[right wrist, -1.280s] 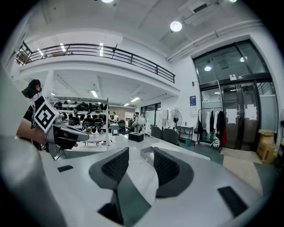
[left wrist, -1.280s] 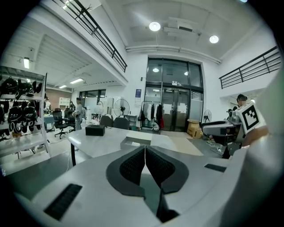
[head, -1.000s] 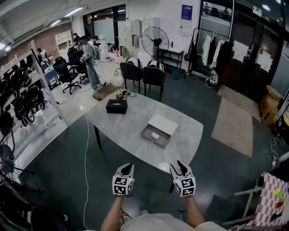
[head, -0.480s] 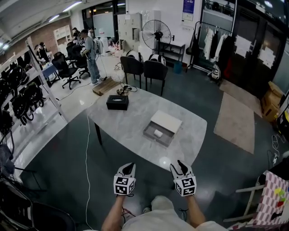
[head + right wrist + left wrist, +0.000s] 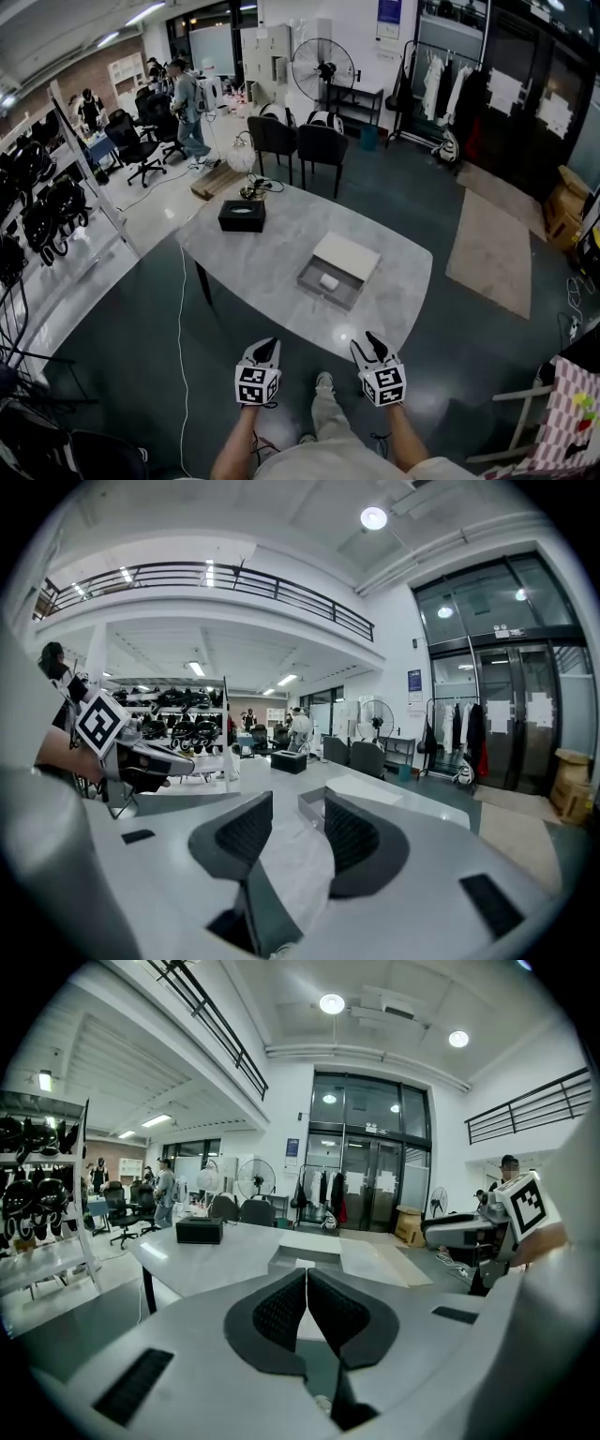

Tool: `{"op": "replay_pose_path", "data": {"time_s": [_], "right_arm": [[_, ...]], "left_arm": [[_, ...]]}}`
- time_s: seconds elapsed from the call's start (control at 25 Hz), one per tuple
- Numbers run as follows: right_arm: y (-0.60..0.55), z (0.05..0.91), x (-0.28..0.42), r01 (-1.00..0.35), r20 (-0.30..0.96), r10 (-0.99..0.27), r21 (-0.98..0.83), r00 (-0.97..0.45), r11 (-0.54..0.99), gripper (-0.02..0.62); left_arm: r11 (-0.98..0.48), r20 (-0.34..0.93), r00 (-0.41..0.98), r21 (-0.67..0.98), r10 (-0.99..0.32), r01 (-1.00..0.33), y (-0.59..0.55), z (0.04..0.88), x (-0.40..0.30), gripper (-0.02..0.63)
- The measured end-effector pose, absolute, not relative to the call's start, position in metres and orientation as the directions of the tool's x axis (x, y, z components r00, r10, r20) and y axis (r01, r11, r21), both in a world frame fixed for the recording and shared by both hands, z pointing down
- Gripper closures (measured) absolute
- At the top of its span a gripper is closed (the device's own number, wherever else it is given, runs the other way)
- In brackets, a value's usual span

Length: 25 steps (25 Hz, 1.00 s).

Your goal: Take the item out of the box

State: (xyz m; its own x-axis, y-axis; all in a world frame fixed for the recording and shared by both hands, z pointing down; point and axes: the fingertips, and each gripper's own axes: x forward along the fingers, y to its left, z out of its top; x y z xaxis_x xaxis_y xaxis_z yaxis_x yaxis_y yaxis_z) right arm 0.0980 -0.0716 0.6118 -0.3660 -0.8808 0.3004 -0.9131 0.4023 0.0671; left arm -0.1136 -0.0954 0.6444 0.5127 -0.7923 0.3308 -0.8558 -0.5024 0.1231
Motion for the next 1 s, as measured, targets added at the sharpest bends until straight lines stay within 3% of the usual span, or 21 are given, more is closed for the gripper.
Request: {"op": "replay_pose_path", "data": {"time_s": [1.0], "right_arm": [[-0.266,0.581,0.141,-0.903,0.264,-0.882,0.080,-0.390,0.423,0.425]], "left_arm": [[-0.491,0.338,0.494,0.101,-0.801,-0.866,-0.281,0.625,-0.066,0.589]]}}
